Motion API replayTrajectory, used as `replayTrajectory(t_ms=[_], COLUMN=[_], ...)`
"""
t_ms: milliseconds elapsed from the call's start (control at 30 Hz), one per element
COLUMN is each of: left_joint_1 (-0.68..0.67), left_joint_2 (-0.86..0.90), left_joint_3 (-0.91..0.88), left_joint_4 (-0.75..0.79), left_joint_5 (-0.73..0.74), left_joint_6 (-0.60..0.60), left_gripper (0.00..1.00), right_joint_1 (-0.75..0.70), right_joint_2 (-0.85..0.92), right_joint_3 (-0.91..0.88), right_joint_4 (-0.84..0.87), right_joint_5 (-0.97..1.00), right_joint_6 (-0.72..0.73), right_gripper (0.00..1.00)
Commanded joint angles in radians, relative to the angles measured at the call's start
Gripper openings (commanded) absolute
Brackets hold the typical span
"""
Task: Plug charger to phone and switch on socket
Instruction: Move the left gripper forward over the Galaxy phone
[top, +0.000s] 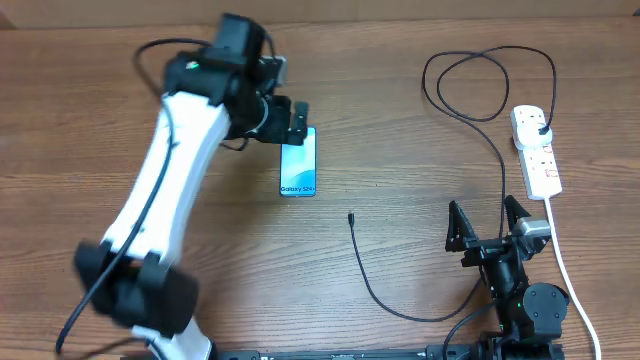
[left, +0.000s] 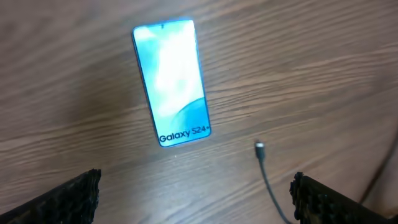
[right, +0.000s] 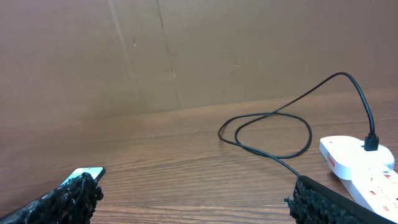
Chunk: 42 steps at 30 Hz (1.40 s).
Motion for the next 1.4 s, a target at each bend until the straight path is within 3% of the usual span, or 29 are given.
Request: replayTrajectory(t_ms=[0,133,533,1367], left_joint_1=[-0.006,-0.01,-0.059,-0.092], left_joint_2=[0.116,0.206,0.398,0.484], left_joint_3=[0.021,0.021,0.021,-0.016], left_joint_4=[0.016,0.051,0.095,0.206], left_joint_5=[-0.033,-0.122,-0.119,-0.153], left_joint_6=[-0.074,-0.155,-0.169,-0.237], left_gripper=[1.0,1.0,1.0,1.0], right_joint_1=[0.005,0.005,0.005,0.005], right_joint_2=[-0.009,-0.009,-0.009,-0.009], right_joint_3=[-0.011,-0.011,-0.011,-0.011], right_joint_4=[0.003,0.003,0.003,0.003], right_joint_5=[0.013,0.013,0.013,0.013], right_joint_6=[-0.002,-0.002,-0.002,-0.002], right_gripper=[1.0,1.0,1.0,1.0])
